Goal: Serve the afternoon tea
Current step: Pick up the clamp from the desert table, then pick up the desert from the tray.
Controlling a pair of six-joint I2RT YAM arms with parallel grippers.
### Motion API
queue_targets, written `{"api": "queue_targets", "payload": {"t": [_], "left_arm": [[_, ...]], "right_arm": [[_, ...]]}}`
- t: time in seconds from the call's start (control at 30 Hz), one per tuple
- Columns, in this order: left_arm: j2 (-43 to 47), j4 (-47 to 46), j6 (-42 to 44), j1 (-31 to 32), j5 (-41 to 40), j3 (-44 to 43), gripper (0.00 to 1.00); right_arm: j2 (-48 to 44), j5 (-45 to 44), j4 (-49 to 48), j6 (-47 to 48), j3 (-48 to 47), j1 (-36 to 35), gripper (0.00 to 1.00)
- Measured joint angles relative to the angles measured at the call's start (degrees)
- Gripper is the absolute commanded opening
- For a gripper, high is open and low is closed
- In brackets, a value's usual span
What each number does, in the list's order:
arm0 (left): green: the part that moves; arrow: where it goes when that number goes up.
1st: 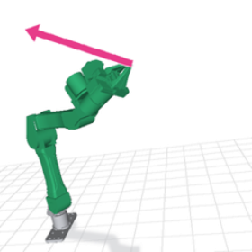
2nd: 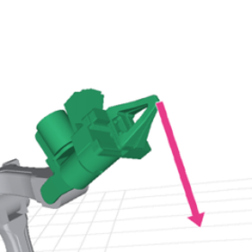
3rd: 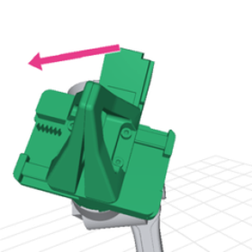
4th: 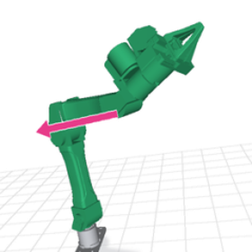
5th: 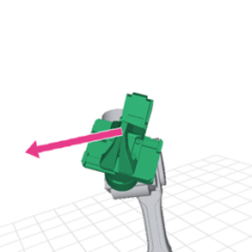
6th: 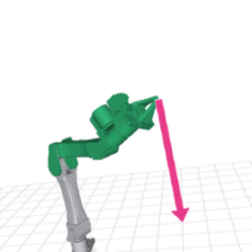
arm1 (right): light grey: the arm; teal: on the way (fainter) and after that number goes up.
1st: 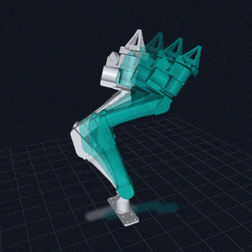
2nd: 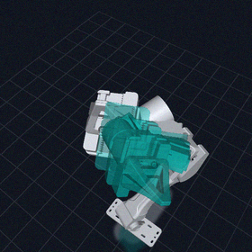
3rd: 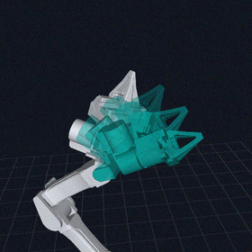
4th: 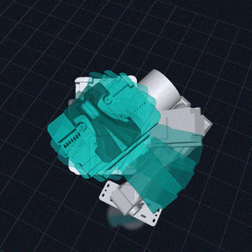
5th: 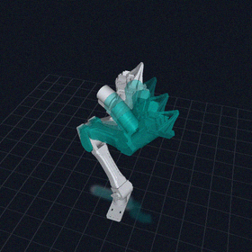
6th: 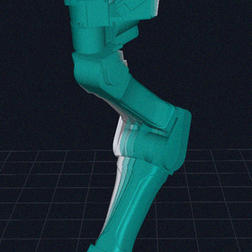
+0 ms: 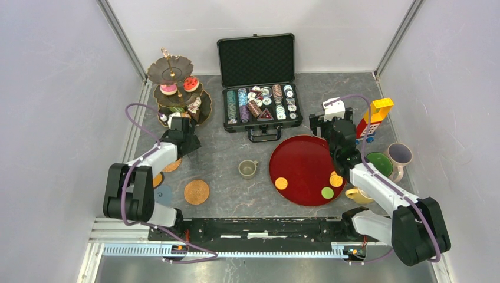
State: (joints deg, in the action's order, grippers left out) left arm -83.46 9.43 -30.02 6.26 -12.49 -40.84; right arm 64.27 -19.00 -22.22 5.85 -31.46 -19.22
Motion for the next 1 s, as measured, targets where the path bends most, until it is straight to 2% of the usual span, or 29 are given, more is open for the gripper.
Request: {"api": "queue_targets", "payload": {"t": [0.33,0.53,0.8,1.0], "left_arm": [[8.1,3.9,0.0,0.0,-1.0,0.3,0.57],[10.3,9.9,0.0,0.0,-0.3,-0.3,0.59],[17.6,25.0,1.2,0.0,6.3,-8.7,0.59],[26.3,35.9,2.2,0.0,13.7,-10.8,0.59]], "right_arm": [[0.7,0.4,0.0,0.0,0.0,0.0,0.98],[0.9,0.6,0.0,0.0,0.0,0.0,0.98],[1.0,0.3,0.3,0.1,0.0,0.0,0.98],[1.4,-0.7,1.1,0.5,0.0,0.0,0.98]]}}
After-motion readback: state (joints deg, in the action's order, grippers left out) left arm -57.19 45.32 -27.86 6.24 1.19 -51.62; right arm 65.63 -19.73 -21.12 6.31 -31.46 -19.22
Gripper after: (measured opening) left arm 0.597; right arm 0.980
